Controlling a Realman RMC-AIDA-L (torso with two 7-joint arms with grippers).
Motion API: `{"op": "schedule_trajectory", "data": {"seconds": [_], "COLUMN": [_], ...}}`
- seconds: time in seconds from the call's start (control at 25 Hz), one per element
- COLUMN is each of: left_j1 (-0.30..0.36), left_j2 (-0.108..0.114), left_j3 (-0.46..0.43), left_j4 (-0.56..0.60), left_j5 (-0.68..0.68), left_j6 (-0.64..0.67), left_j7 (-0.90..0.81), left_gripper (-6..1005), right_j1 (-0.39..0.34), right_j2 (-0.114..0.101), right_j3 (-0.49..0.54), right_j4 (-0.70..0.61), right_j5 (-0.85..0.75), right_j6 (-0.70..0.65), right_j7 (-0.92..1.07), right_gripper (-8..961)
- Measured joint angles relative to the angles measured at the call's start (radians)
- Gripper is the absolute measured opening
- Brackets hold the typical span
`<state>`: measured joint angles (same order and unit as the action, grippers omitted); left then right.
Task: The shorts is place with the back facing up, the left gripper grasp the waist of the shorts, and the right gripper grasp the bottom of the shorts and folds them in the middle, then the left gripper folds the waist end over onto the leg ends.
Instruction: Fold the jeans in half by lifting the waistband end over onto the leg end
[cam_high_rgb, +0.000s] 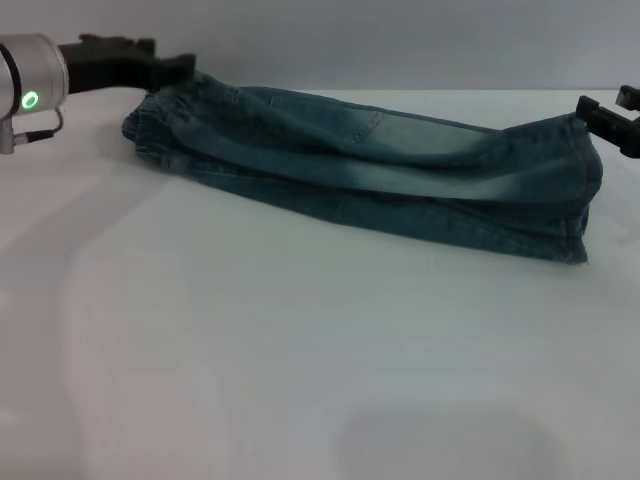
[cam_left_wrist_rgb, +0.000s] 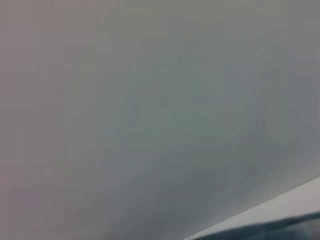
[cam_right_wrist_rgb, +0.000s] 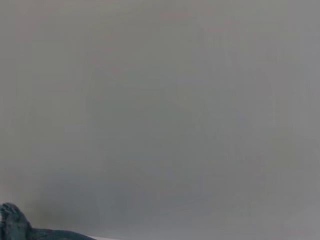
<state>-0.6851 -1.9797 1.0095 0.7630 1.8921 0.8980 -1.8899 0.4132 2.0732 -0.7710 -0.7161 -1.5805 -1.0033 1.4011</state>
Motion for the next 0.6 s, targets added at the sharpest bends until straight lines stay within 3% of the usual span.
{"op": "schedule_trajectory", "data": {"seconds": [0.16,0.2,0.32,0.36,0.48,0.6], "left_j1": [-0.003,-0.006,-0.007,-0.008,-0.015,-0.038], "left_j2": [-0.008,-0.037,-0.047,-0.061,-0.062,-0.050], "left_j3": [0.001,0.005,0.004,0.003,0.001,-0.005], "left_j4": [-0.003,-0.009,-0.010,-0.012,-0.028,-0.079], "left_j5": [0.069,0.187,0.211,0.243,0.260,0.264], "left_j6": [-0.056,-0.174,-0.209,-0.260,-0.277,-0.285], "left_j7": [0.007,0.014,0.014,0.017,0.019,0.019], "left_gripper": [605,602,599,598,594,591], "right_j1": [-0.001,-0.003,-0.008,-0.011,-0.025,-0.040], "right_j2": [0.002,0.002,0.002,0.002,0.002,0.002], "right_j3": [0.000,-0.001,0.002,0.004,0.004,-0.001], "right_j4": [0.005,0.006,0.015,0.016,0.017,0.020], "right_j5": [0.004,0.008,0.025,0.031,0.050,0.079], "right_j6": [-0.019,-0.024,-0.045,-0.053,-0.072,-0.092], "right_j7": [0.000,0.000,-0.001,-0.001,-0.006,-0.047], "right_gripper": [652,652,652,652,652,652]}}
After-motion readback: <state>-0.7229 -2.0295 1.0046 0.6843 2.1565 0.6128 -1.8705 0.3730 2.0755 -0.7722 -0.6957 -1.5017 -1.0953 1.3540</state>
